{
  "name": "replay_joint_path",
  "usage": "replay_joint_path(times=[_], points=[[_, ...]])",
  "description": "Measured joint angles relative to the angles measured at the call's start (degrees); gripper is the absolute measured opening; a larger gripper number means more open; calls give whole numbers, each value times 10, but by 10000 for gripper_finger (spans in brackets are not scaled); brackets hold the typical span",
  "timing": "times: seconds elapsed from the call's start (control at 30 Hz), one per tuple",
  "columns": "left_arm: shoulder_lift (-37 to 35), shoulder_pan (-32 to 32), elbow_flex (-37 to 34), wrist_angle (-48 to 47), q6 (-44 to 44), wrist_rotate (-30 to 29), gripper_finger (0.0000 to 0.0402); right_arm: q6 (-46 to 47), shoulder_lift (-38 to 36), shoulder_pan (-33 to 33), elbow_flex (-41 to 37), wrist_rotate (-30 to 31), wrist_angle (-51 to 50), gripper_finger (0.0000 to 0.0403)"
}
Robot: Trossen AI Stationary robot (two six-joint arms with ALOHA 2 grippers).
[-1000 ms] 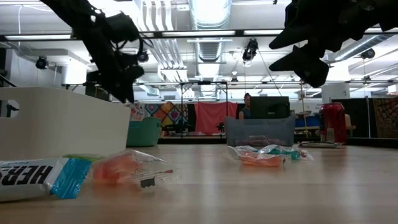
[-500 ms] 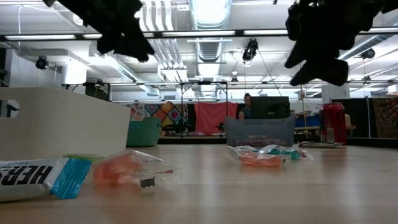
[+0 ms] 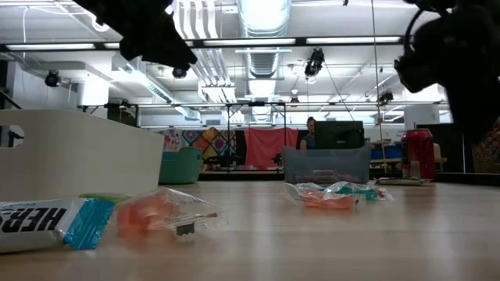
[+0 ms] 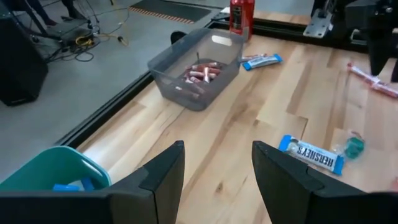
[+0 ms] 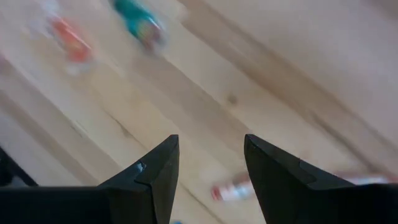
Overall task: Sort candy
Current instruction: Put the transparent candy rolls into the black bin
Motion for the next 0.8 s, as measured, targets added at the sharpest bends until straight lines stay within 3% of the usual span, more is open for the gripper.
replay_joint_path(times=[0.17, 0.37, 0.57, 0.8], points=[[13, 0, 0, 0, 8, -1, 171, 38, 0, 0, 0, -45, -102, 167], [33, 0, 0, 0, 12, -1, 171, 69, 0, 0, 0, -45, -229, 149], [50, 0, 0, -1, 17, -2, 170, 100, 0, 0, -1, -15, -224, 137], [67, 0, 0, -3, 36, -2, 170, 202, 4, 33, -2, 5, -222, 152]])
